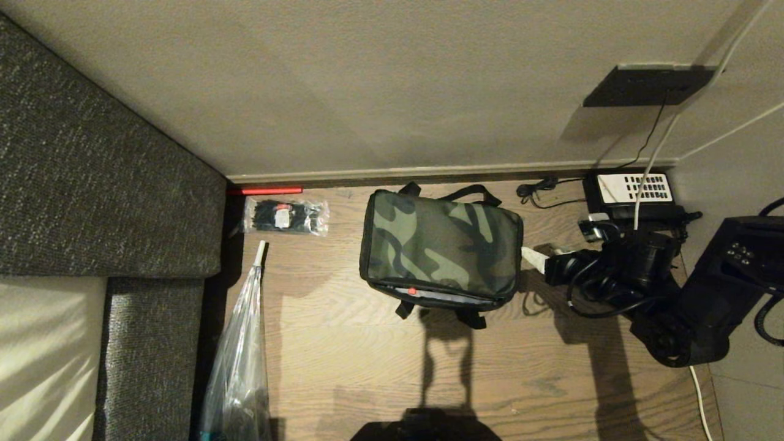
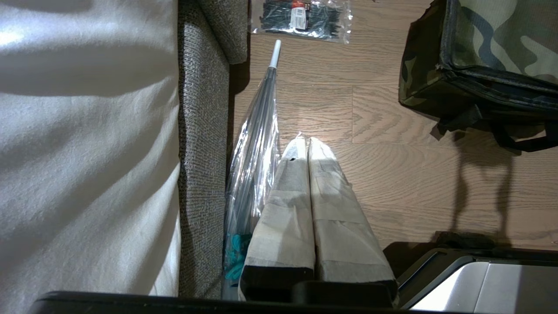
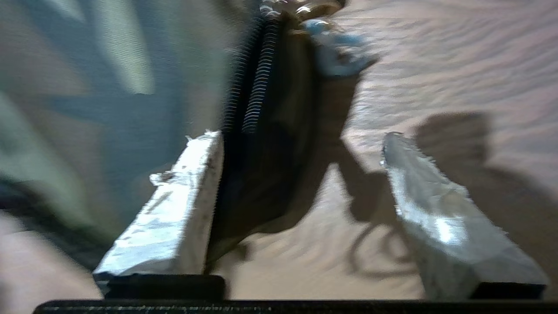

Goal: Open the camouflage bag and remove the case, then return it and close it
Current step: Open the top of the storage box

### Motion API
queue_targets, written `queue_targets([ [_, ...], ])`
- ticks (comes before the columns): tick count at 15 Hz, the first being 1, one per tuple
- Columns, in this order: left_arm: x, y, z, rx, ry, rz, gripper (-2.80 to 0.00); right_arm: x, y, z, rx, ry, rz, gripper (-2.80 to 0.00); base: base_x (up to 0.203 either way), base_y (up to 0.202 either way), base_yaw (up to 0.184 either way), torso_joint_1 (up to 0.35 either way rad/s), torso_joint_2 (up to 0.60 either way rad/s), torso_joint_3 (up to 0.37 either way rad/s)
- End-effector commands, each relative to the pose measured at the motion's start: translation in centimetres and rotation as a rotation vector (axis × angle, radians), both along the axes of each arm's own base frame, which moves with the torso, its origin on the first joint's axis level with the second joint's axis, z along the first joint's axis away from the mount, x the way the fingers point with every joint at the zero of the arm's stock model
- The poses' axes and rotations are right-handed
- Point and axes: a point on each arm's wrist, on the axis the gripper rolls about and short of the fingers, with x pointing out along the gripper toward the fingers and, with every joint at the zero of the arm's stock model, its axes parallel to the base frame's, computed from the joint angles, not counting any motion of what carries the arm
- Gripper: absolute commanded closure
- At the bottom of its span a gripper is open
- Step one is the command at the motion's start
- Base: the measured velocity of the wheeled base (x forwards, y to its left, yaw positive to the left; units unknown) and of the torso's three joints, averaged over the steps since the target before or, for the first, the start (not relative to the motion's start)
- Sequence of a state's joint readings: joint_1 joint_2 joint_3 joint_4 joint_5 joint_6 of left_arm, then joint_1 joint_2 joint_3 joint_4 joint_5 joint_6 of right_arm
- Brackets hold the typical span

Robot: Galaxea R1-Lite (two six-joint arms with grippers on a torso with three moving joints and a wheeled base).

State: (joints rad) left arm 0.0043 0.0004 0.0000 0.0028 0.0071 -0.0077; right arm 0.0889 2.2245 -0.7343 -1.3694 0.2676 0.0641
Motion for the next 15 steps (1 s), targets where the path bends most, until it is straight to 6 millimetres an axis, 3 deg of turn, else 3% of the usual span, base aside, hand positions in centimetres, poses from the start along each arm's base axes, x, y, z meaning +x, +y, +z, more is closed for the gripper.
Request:
queue_targets([
  [1,0.0,0.0,-0.1,0.0,0.003,0.001,0.0,-1.7,0.9,1.9,0.073,0.06,0.044,-2.8,0.0,0.0,0.0,0.0,0.0,0.0],
  [6,0.0,0.0,-0.1,-0.001,0.002,0.001,0.0,-3.8,4.4,1.0,0.271,0.337,0.083,-2.8,0.0,0.0,0.0,0.0,0.0,0.0],
  [11,0.0,0.0,-0.1,0.0,0.003,0.001,0.0,-3.2,5.7,-0.3,0.265,0.345,0.062,-2.8,0.0,0.0,0.0,0.0,0.0,0.0],
  [15,0.0,0.0,-0.1,-0.002,0.003,0.001,0.0,-2.3,6.3,-0.1,0.27,0.301,0.08,-2.8,0.0,0.0,0.0,0.0,0.0,0.0],
])
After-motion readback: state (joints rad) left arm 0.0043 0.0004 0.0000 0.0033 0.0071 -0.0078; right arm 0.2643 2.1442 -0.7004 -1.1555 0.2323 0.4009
